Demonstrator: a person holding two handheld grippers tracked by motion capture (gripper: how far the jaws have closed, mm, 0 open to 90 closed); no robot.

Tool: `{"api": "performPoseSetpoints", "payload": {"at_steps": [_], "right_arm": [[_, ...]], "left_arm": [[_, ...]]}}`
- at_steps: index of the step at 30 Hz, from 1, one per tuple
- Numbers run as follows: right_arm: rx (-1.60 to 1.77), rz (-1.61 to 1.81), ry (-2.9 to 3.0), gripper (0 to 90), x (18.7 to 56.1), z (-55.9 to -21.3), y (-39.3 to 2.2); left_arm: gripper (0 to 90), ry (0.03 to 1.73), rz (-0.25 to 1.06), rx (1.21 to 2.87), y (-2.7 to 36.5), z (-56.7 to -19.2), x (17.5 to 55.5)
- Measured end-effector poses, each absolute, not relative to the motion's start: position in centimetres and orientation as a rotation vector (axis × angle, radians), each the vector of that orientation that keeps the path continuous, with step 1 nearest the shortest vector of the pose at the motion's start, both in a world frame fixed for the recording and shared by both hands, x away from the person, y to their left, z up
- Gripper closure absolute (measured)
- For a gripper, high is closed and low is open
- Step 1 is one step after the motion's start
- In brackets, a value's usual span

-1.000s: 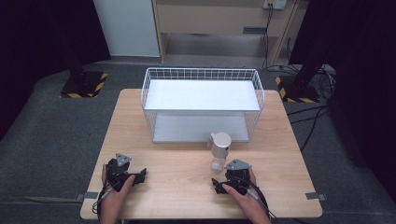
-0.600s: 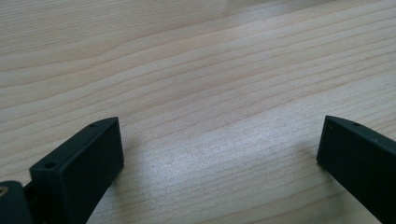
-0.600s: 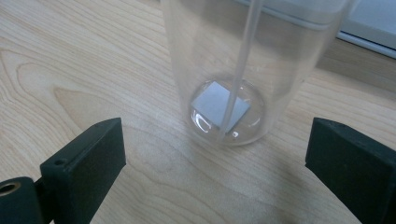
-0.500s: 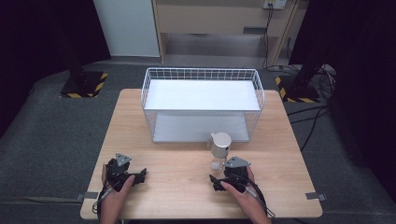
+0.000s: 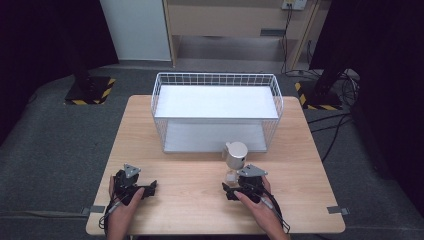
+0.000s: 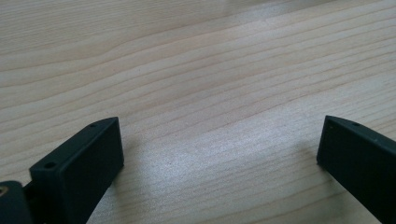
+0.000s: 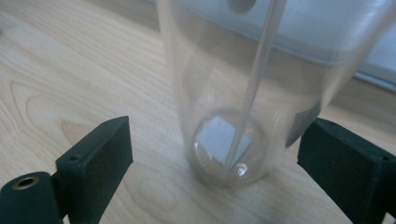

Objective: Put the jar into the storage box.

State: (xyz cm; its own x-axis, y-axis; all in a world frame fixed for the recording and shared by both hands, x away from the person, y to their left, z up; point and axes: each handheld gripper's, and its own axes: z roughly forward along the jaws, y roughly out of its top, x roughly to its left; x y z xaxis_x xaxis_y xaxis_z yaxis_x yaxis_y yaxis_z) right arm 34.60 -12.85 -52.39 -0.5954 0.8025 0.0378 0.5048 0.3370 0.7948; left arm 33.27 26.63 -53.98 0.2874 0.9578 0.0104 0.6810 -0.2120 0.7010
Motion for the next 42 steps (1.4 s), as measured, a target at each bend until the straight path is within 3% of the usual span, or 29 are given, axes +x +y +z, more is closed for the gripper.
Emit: {"api": "performPoseSetpoints", "payload": {"at_steps": [42], "right_arm": [[1.119, 1.266, 2.061, 31.3, 36.0, -52.2, -12.3]], "left_arm": [[0.0, 1.462, 0.610, 1.973, 26.6, -54.0, 33.3]]}}
